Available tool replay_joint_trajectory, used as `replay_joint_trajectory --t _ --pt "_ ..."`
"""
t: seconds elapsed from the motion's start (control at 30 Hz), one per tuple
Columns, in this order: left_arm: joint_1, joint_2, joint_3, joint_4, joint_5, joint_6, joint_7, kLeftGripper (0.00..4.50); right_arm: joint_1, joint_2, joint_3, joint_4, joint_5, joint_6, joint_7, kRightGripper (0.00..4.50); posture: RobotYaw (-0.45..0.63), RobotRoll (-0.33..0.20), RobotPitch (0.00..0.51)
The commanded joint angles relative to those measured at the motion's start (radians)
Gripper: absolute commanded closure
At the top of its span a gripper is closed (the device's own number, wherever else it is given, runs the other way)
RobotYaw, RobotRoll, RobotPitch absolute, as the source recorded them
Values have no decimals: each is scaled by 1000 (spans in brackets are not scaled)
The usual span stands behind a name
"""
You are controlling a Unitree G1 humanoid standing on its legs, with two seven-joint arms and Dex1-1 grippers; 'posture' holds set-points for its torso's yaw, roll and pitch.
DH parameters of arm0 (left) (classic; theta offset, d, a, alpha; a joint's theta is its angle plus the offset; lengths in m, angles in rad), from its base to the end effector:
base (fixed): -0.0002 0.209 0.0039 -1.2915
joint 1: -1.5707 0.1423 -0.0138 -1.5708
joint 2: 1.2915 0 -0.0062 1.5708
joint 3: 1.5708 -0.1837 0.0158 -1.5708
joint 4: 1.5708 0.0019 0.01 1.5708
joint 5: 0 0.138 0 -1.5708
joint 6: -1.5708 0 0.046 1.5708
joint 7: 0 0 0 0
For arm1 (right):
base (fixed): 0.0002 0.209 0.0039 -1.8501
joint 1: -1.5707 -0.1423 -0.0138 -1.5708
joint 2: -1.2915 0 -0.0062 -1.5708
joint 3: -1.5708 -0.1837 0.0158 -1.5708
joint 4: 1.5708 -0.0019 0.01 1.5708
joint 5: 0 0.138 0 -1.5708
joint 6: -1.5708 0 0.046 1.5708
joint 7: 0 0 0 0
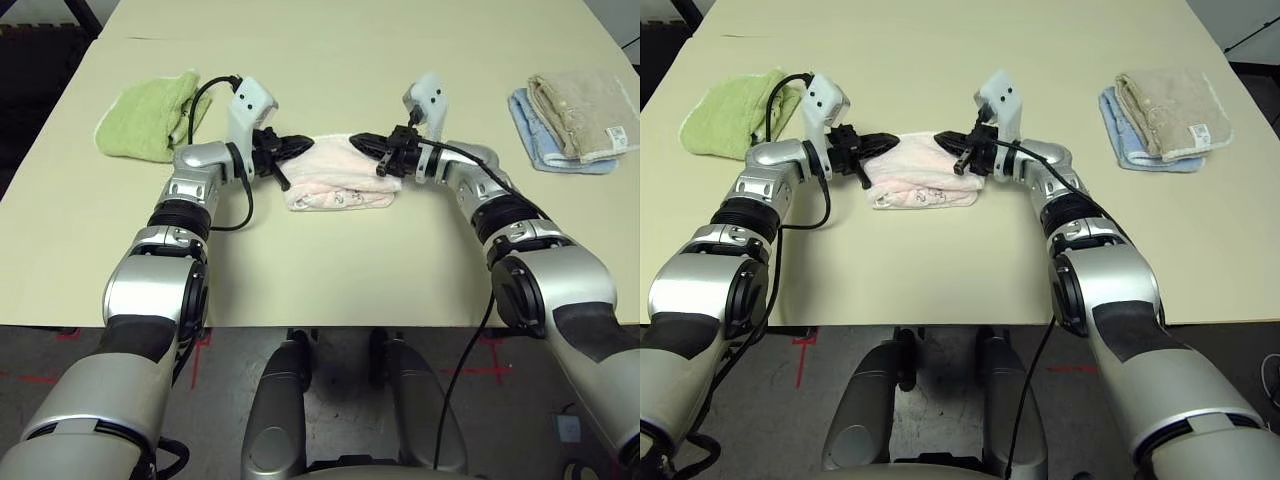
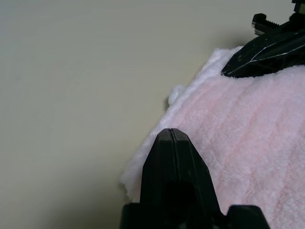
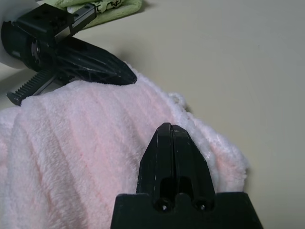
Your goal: Fold the towel and set it aside.
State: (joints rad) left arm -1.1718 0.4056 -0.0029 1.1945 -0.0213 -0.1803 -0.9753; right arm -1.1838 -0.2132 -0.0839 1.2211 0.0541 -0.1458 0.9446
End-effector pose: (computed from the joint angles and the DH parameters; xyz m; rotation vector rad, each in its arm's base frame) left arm 0.3717 0.2057 0.1987 0.3739 -0.0043 -0.8743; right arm 0.3761 -0.1477 0.1779 -0.1599 -0.0361 0.9760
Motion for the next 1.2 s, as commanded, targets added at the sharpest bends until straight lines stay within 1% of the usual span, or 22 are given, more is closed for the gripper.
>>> replay_joint_trajectory --t 0.03,0.2,0.3,0.43,0.5,0.63,0.7,0.73,0.77,0.83,0.87,0.93,0.97,1.03,1.2 --pt "33 6 -14 26 31 4 12 4456 61 -6 23 19 -25 24 -8 4500 -34 0 287" --pt "50 21 -9 20 30 -5 -2 4456 94 -18 20 10 -19 24 -13 4500 -33 0 290" --pt "52 34 -6 17 27 -10 -14 4456 90 -30 9 5 -10 23 -14 4500 -31 0 291" --pt "49 59 -8 21 34 -19 -21 4456 65 -56 -35 -7 33 -20 10 4500 -25 0 288" --pt "38 67 6 15 17 -25 -38 4456 53 -77 -46 -15 47 -46 33 4500 -22 0 288" --pt "20 100 62 -29 -55 -32 -157 4456 31 -138 -90 -52 111 -60 155 4500 -27 0 289" --pt "19 124 96 -92 -116 7 -261 4456 37 -182 -115 -103 167 -38 279 4500 -28 0 289" --pt "20 130 105 -111 -132 20 -288 4456 40 -192 -121 -117 183 -31 312 4500 -28 0 289" --pt "40 149 107 -170 -157 52 -347 4456 61 -220 -120 -153 198 -32 370 4500 -28 0 287" --pt "105 188 99 -312 -197 100 -448 4456 115 -273 -107 -233 217 -35 479 4500 -27 0 286" --pt "160 210 91 -416 -223 141 -493 4456 149 -303 -101 -274 224 -36 521 4500 -27 0 285" --pt "254 242 74 -564 -252 183 -538 4456 198 -339 -93 -328 231 -28 558 4500 -28 0 284" --pt "295 253 68 -618 -262 194 -547 4456 219 -354 -89 -349 233 -18 566 4500 -26 0 282" --pt "340 261 61 -683 -270 207 -546 4456 246 -368 -81 -378 236 2 574 4500 -26 0 282" --pt "351 259 42 -718 -271 228 -534 4456 279 -372 -38 -427 227 44 605 4500 -24 0 276"
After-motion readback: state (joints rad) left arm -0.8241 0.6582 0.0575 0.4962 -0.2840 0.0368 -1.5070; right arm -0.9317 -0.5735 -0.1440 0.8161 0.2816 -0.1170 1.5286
